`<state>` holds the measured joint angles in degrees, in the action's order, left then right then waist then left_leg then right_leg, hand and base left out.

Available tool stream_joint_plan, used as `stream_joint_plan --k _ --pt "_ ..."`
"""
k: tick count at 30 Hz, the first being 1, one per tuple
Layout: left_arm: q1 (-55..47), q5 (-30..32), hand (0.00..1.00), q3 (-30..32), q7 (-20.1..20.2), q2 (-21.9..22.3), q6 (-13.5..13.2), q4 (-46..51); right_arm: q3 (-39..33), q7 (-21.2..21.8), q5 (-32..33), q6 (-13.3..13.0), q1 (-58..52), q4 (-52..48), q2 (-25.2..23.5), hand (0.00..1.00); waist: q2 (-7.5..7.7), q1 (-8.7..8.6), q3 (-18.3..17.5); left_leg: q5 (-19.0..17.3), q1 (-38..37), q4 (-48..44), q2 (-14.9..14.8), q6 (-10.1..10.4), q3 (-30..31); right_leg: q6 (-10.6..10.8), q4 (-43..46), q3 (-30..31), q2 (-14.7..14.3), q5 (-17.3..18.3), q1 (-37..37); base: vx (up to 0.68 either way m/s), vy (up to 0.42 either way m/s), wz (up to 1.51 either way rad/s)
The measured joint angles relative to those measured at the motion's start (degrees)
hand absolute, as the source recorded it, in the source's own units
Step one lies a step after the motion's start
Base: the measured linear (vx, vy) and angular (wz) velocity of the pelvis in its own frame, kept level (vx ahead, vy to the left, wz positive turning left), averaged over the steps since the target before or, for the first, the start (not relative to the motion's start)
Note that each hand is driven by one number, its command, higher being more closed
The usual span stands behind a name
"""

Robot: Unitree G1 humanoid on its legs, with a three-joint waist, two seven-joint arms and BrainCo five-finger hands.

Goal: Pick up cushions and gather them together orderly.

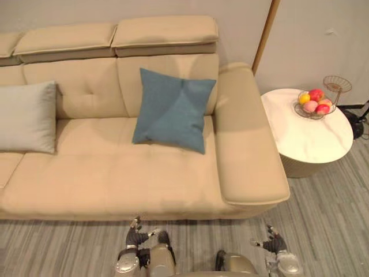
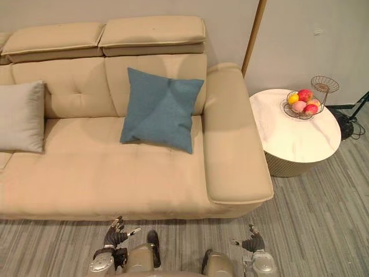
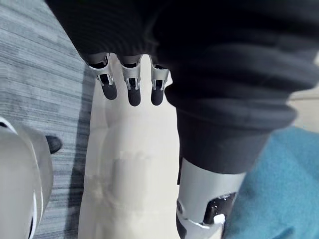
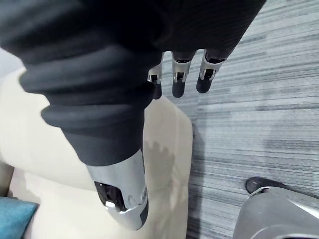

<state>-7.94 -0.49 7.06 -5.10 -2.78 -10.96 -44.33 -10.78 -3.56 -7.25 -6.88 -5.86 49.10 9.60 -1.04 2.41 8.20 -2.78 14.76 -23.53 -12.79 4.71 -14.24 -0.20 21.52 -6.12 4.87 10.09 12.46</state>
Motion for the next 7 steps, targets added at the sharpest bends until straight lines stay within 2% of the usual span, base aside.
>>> stream_joint_plan --k 2,3,4,6,7 --pt "0.08 0.00 0.00 0.03 0.03 -0.37 0.00 -0.07 -0.19 0.00 -0.01 0.01 0.38 0.12 -0.04 0.00 -0.07 -0.17 -0.03 -4.91 -3.84 -1.50 0.32 -0.16 0.23 0.72 -2.74 0.55 0.06 -2.27 -0.04 -0.14 0.105 -0.05" --pt "0.09 0.01 0.00 0.02 0.07 -0.34 0.01 -0.25 -0.52 0.00 -0.02 0.02 0.57 0.19 0.00 0.00 -0.38 -0.17 -0.20 -5.82 -7.05 3.95 1.65 0.60 0.61 1.62 -4.33 0.86 -0.10 -3.56 -0.03 -0.12 0.140 -0.06" --pt "0.11 0.02 0.00 0.03 0.05 -0.34 0.01 -0.33 -0.68 0.03 -0.03 0.02 0.77 0.39 0.06 0.00 -1.11 -0.16 -0.60 -6.08 -8.42 7.44 2.08 0.99 1.02 2.46 -5.27 0.99 -0.26 -4.14 -0.05 -0.18 0.179 -0.03" --pt "0.71 0.11 0.00 0.03 0.01 -1.70 0.04 -1.09 -1.81 0.14 -0.08 0.03 1.60 2.88 -0.36 0.00 0.59 -0.64 -1.16 -3.72 -10.32 15.53 4.71 0.78 0.44 4.36 -12.06 1.25 0.79 -9.13 -1.62 -0.15 0.176 0.03" --pt "0.75 0.12 0.00 0.02 -0.02 -2.07 0.08 -1.46 -2.42 0.11 -0.07 0.02 1.66 3.26 -0.32 0.00 0.79 -0.80 -1.29 -3.18 -10.70 16.65 5.34 0.49 0.33 4.47 -13.85 1.23 1.20 -10.32 -2.39 -0.05 0.093 0.03"
